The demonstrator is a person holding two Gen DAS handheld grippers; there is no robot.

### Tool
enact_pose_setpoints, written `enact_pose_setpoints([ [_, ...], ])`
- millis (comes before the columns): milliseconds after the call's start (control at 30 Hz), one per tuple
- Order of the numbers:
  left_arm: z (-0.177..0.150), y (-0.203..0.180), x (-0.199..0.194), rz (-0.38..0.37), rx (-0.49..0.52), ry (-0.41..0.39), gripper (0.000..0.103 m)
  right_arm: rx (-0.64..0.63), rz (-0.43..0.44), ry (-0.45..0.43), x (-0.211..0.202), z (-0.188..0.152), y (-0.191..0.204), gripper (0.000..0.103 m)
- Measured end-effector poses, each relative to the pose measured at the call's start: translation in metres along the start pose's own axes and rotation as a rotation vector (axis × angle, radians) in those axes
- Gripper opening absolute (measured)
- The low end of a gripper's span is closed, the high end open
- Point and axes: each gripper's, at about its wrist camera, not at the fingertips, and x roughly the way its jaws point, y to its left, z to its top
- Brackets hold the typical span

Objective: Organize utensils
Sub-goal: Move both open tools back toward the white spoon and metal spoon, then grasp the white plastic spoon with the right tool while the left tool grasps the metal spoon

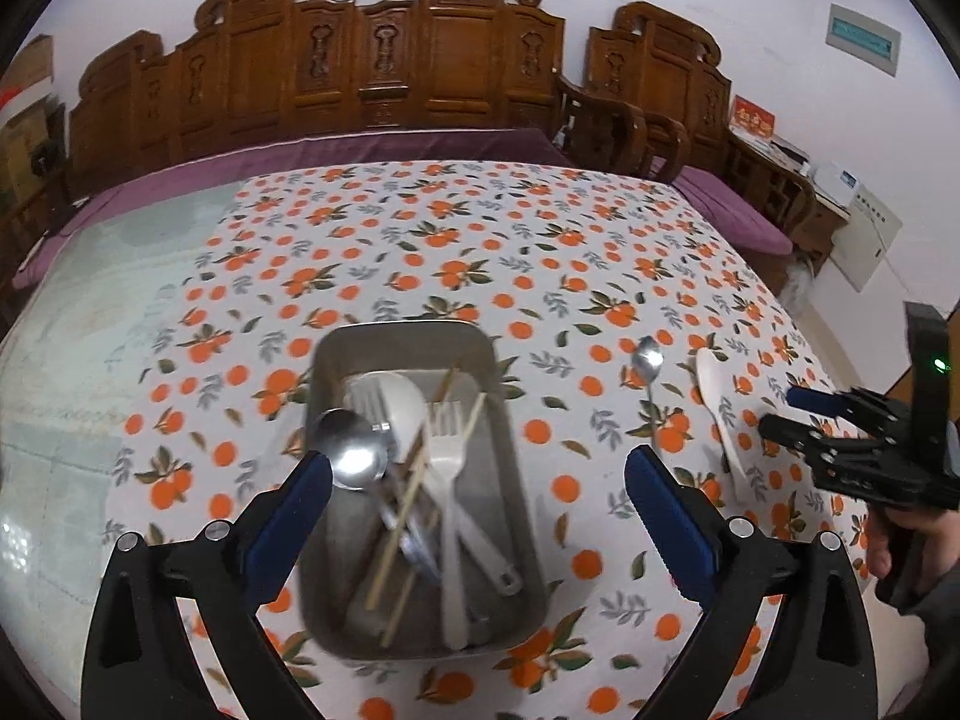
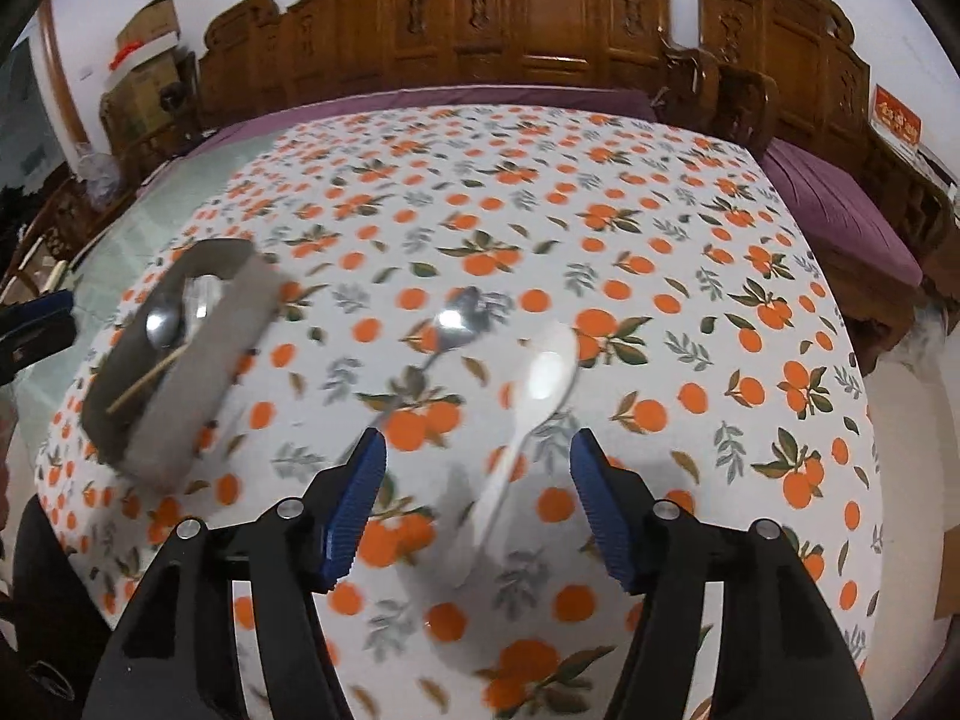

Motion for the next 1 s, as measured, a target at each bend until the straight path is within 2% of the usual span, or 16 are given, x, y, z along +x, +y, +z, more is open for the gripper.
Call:
enact_pose_setpoints([
  [133,0.002,-0.014,0.014,-0.004,0.03,0.023,0.094,0.034,-0.01,0.029,0.026,0.007,-0.02,0.064],
  [333,0.01,-0.026,0.029,-0.006,0.034,0.03,0.094,0.042,-0.016,0.06,0.059,0.021,-0.035,0.053],
  [433,0.015,-0.033,0.038,-0.012,0.042,0.04,0.094,0.039,-0.01,0.066,0.07,0.026,-0.034,0.045],
  [567,0.019,-0.045,0.049,-0.023,0.063,0.047,0.094,0.003,-0.034,0.073,0.08,0.029,-0.028,0.025],
  [800,0.021,-0.066,0.068,-0.034,0.078,0.069,0.094,-0.012,-0.006,0.07,0.085,0.025,-0.024,0.008],
  [1000,0.019,-0.09,0.087,-0.049,0.125,0.096,0.094,0.009,0.023,0.059,0.076,0.02,-0.032,0.006],
])
